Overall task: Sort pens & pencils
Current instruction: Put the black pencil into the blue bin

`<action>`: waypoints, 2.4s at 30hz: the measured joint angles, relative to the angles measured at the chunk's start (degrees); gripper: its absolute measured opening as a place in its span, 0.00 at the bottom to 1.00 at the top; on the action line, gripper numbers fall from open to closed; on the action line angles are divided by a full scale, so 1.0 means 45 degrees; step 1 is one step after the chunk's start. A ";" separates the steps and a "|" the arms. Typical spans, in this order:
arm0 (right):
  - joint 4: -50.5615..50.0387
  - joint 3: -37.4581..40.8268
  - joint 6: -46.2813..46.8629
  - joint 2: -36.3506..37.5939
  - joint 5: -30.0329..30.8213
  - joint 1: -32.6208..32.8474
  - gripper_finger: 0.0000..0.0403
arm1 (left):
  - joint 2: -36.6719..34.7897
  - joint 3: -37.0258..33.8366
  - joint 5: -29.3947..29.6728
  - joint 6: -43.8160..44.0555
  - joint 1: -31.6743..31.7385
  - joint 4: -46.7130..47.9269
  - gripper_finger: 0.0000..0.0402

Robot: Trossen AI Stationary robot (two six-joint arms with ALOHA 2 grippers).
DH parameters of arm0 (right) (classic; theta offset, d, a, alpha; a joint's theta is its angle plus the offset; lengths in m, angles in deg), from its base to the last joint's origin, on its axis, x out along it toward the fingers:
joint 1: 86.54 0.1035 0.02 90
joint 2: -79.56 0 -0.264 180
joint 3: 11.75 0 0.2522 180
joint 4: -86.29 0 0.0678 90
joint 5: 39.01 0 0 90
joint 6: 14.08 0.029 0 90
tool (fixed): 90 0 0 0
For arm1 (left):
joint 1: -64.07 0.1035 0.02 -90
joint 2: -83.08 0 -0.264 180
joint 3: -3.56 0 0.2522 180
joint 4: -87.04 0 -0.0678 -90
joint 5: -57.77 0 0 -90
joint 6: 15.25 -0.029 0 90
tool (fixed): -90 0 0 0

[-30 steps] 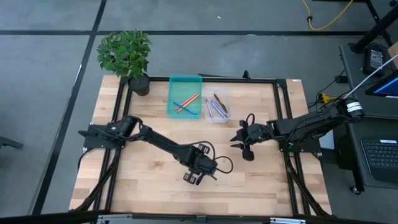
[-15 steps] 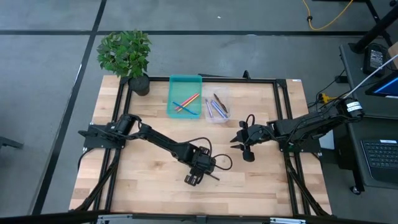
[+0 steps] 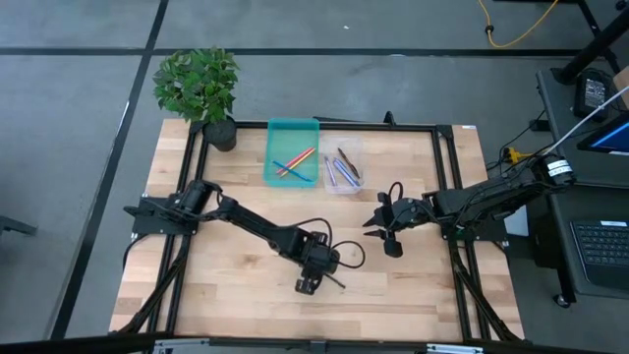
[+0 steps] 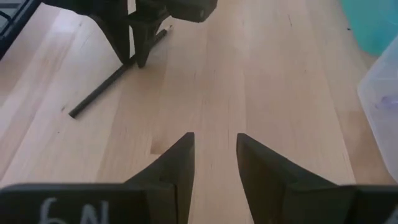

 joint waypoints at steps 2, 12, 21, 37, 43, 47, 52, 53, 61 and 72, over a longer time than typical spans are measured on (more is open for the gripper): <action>0.0003 0.0000 0.0023 0.0000 -0.0003 0.0000 0.30 | 0.0000 -0.0005 0.0193 0.0273 -0.0085 0.0009 0.24; 0.0003 0.0000 0.0050 0.0000 -0.0001 -0.0005 0.30 | 0.0000 -0.0008 0.0608 0.0233 -0.0289 0.0188 0.24; 0.0023 0.0000 0.0050 0.0000 0.0002 -0.0005 0.30 | 0.0272 0.0063 0.0024 -0.0448 -0.0155 0.0286 0.24; 0.0057 0.0001 0.0094 0.0000 0.0002 -0.0007 0.30 | 0.0272 0.0063 -0.0106 -0.0486 -0.0155 0.0246 0.16; 0.0047 0.0005 0.0094 0.0000 0.0002 -0.0010 0.30 | 0.0272 0.0063 -0.0195 -0.0468 -0.0155 0.0117 0.02; 0.0042 0.0005 0.0094 0.0000 0.0002 -0.0010 0.30 | 0.0272 0.0063 -0.0189 -0.0462 -0.0155 0.0097 0.03; -0.0003 0.0005 0.0241 0.0000 0.0002 -0.0010 0.30 | 0.0272 0.0063 -0.0167 -0.0453 -0.0155 0.0087 0.02; -0.0028 0.0005 0.0262 0.0000 0.0002 -0.0010 0.30 | 0.0272 0.0063 -0.0162 -0.0463 -0.0155 0.0095 0.02; -0.0026 0.0010 0.0278 0.0000 0.0002 -0.0010 0.30 | -0.0061 -0.0022 0.0115 -0.0772 -0.0178 0.0137 0.02; -0.0254 0.0015 0.0283 0.0005 0.0002 -0.0005 0.30 | -0.1027 -0.0132 0.0997 -0.0803 -0.0218 0.1615 0.01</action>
